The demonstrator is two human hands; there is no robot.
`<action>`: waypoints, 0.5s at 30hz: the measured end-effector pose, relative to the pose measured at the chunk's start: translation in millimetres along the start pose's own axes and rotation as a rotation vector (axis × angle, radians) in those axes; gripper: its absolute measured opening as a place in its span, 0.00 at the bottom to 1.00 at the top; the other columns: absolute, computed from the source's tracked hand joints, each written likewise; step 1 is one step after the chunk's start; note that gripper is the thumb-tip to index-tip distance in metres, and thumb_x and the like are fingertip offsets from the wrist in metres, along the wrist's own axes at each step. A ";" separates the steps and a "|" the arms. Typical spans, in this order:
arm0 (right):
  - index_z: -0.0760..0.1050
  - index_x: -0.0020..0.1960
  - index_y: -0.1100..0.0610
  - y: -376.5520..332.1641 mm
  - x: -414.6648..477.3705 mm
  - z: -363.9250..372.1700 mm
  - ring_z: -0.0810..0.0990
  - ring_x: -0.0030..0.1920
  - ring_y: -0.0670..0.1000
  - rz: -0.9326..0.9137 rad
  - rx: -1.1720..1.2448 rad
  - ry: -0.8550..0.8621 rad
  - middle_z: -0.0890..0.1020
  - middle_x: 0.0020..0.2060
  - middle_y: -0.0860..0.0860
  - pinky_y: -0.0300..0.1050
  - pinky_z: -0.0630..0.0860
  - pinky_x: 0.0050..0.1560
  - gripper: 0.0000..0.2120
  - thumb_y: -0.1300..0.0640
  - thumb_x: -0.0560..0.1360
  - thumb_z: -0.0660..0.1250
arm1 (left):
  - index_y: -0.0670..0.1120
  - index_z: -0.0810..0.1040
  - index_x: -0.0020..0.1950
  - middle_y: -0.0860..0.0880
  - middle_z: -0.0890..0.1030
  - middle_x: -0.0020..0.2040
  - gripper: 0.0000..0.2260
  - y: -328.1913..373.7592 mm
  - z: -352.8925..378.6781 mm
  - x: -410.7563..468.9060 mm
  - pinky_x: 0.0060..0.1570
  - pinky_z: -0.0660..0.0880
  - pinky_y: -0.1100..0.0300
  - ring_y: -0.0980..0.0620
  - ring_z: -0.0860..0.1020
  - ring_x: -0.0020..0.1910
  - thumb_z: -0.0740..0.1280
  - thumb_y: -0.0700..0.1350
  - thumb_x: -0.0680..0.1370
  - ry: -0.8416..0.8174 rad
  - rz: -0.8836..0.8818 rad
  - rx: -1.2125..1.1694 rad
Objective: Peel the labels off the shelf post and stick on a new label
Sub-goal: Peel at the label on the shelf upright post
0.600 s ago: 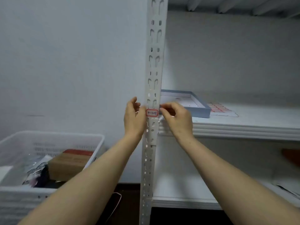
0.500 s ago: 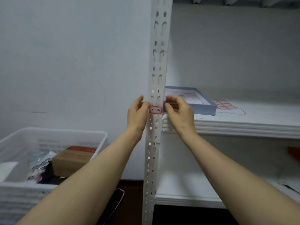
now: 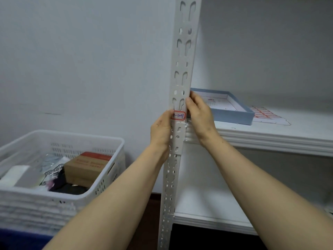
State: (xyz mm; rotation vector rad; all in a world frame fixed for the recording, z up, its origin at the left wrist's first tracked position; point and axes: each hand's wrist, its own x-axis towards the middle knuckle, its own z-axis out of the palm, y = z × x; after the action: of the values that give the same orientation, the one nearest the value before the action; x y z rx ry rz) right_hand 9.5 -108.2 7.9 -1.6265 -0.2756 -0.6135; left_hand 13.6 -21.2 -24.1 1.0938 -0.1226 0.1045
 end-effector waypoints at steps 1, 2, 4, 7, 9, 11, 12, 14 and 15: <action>0.75 0.56 0.46 0.6 -0.6 0.0 0.80 0.56 0.50 -0.013 -0.011 -0.007 0.82 0.53 0.47 0.56 0.74 0.62 0.11 0.54 0.77 0.59 | 0.47 0.83 0.38 0.48 0.84 0.38 0.09 -2.3 1.1 0.9 0.46 0.77 0.54 0.50 0.81 0.39 0.65 0.46 0.75 0.011 0.012 -0.011; 0.74 0.57 0.46 1.6 -1.0 -0.1 0.80 0.57 0.50 -0.024 -0.017 -0.012 0.82 0.53 0.46 0.55 0.74 0.62 0.11 0.55 0.78 0.58 | 0.46 0.83 0.39 0.49 0.84 0.36 0.10 -2.8 2.8 0.5 0.43 0.77 0.56 0.51 0.81 0.38 0.64 0.46 0.76 0.026 0.023 -0.013; 0.74 0.57 0.46 2.1 -2.1 -0.7 0.79 0.57 0.49 -0.035 -0.020 -0.021 0.81 0.52 0.45 0.54 0.74 0.62 0.11 0.56 0.78 0.58 | 0.46 0.82 0.40 0.49 0.83 0.35 0.10 -2.9 6.1 -1.1 0.39 0.77 0.59 0.52 0.80 0.35 0.63 0.45 0.76 0.038 0.035 -0.020; 0.74 0.57 0.46 0.6 -3.8 -2.2 0.79 0.57 0.48 -0.034 -0.001 -0.035 0.81 0.51 0.44 0.53 0.74 0.62 0.11 0.57 0.79 0.58 | 0.46 0.81 0.38 0.49 0.81 0.32 0.11 -2.6 7.7 -0.7 0.34 0.75 0.62 0.53 0.78 0.32 0.61 0.43 0.76 0.053 0.043 -0.009; 0.74 0.58 0.47 -0.7 -4.3 -3.5 0.80 0.56 0.49 -0.017 0.030 -0.063 0.81 0.52 0.45 0.52 0.75 0.62 0.12 0.59 0.79 0.58 | 0.47 0.80 0.37 0.50 0.80 0.31 0.11 -3.5 7.9 -2.2 0.32 0.74 0.62 0.53 0.77 0.30 0.61 0.43 0.76 0.055 0.043 -0.008; 0.75 0.59 0.50 -2.0 -4.9 -6.5 0.81 0.54 0.49 0.015 0.076 -0.100 0.82 0.53 0.48 0.49 0.77 0.60 0.16 0.64 0.77 0.58 | 0.46 0.81 0.38 0.49 0.81 0.33 0.09 -4.8 6.4 -3.3 0.35 0.74 0.60 0.52 0.78 0.32 0.62 0.44 0.74 0.053 0.025 -0.016; 0.75 0.59 0.51 -2.7 -5.0 -8.6 0.81 0.53 0.49 0.033 0.105 -0.122 0.82 0.52 0.49 0.47 0.78 0.58 0.18 0.67 0.75 0.58 | 0.44 0.81 0.40 0.47 0.81 0.36 0.08 -4.9 5.2 -3.1 0.38 0.75 0.58 0.49 0.78 0.35 0.64 0.46 0.72 0.045 0.006 -0.024; 0.75 0.58 0.54 -5.4 -5.3 -12.1 0.82 0.49 0.46 0.055 0.159 -0.164 0.83 0.50 0.49 0.42 0.79 0.54 0.21 0.72 0.72 0.61 | 0.41 0.82 0.47 0.40 0.81 0.45 0.18 -2.5 3.7 -2.9 0.45 0.75 0.52 0.43 0.79 0.42 0.65 0.51 0.65 0.018 -0.044 -0.040; 0.75 0.57 0.54 -7.2 -6.0 -13.3 0.83 0.47 0.43 0.063 0.176 -0.178 0.83 0.48 0.48 0.39 0.79 0.51 0.22 0.74 0.70 0.62 | 0.39 0.82 0.50 0.37 0.82 0.49 0.22 -1.0 3.8 -2.9 0.49 0.76 0.48 0.39 0.80 0.45 0.65 0.53 0.63 0.004 -0.053 -0.048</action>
State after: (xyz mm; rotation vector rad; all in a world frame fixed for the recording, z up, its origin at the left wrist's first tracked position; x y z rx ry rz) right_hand -2.2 -118.9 11.3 -1.5151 -0.3966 -0.3858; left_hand 10.7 -25.1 -23.7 1.0483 -0.0920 0.0560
